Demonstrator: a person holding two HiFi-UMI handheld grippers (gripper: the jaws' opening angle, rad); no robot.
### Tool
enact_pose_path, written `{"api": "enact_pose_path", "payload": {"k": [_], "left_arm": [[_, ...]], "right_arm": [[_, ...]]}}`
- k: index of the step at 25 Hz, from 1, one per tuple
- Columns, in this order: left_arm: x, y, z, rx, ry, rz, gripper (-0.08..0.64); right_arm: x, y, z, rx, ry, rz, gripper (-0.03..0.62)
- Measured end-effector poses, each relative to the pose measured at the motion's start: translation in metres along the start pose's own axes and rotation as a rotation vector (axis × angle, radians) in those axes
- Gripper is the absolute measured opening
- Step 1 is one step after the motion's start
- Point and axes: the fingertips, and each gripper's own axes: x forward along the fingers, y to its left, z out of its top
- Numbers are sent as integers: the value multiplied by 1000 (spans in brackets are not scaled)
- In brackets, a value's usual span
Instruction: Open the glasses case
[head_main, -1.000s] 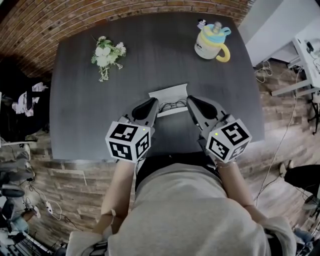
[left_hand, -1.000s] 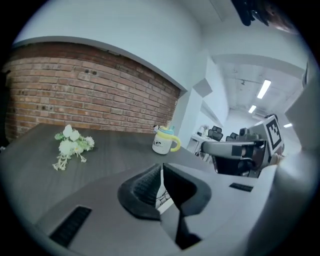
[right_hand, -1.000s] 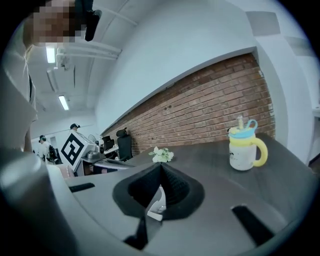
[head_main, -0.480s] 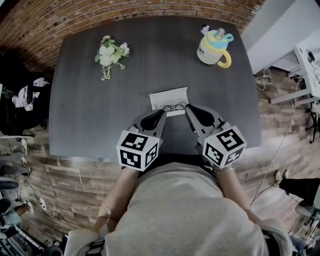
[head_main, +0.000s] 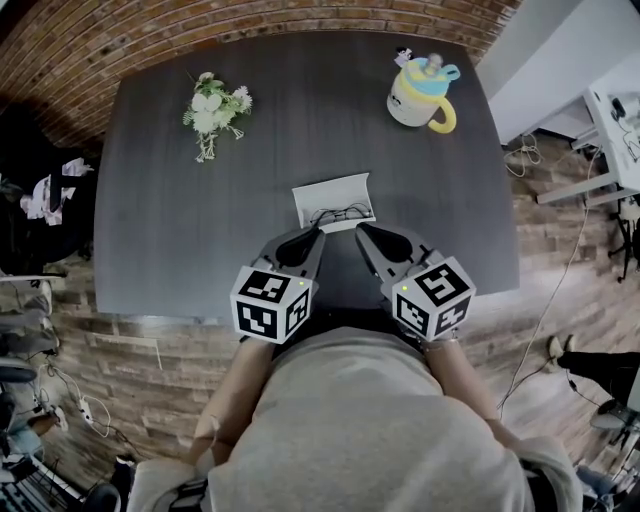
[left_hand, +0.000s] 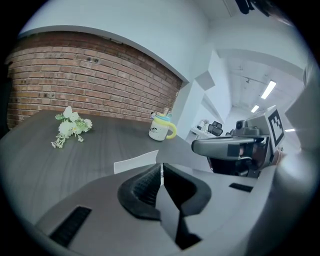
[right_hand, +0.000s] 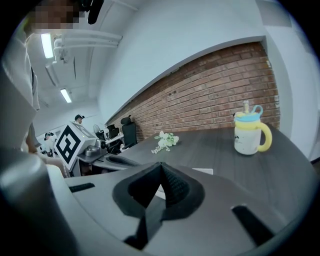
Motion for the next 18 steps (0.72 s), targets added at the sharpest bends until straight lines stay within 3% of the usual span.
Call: {"api": "enact_pose_path", "payload": {"k": [18], "left_arm": [[-3, -1, -8, -7, 13, -22, 32]], "right_arm": [[-2, 2, -15, 51, 19, -12, 5]]}}
